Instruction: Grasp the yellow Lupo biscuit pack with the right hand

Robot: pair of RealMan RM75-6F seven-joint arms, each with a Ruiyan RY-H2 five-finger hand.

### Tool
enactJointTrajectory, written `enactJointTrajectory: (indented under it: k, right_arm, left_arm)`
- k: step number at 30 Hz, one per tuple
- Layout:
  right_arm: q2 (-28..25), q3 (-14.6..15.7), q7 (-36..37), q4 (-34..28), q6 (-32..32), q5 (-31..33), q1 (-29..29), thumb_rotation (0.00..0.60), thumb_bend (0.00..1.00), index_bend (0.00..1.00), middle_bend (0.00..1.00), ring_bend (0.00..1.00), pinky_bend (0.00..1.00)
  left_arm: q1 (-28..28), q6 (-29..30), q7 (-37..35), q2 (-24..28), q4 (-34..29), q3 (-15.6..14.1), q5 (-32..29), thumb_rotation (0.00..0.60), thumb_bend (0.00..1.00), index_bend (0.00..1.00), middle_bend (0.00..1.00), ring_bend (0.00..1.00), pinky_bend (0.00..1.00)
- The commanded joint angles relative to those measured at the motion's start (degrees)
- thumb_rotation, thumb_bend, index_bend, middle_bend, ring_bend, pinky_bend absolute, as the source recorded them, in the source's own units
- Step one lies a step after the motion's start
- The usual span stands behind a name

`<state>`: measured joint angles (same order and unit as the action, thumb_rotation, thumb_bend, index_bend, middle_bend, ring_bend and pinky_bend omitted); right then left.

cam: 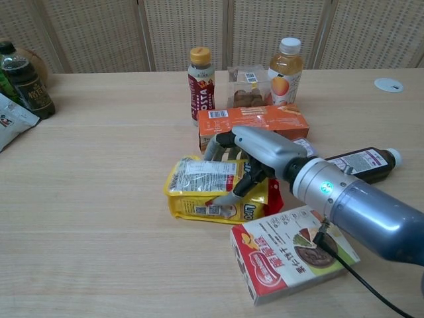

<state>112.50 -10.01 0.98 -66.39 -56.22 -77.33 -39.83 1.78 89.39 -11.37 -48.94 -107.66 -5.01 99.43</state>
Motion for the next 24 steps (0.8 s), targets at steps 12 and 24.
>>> enactJointTrajectory:
  k: [12,24]
  right_arm:
    - [-5.42,-2.59,-5.61,-12.86,-5.66,-2.32,0.24,0.600,0.03,0.60,0.64,0.53,0.55]
    - [-9.91,-11.20,-11.90,-22.55,-6.61,2.52,-2.61,0.600,0.03,0.59,0.64,0.53,0.55]
  left_arm:
    - [0.08,-0.08,-0.54,0.19,0.00,-0.12,0.33,0.600,0.00,0.04,0.00,0.00,0.00]
    - [0.07,-0.09,-0.76,0.31,-0.09,-0.36,0.82,0.600,0.00,0.04,0.00,0.00,0.00]
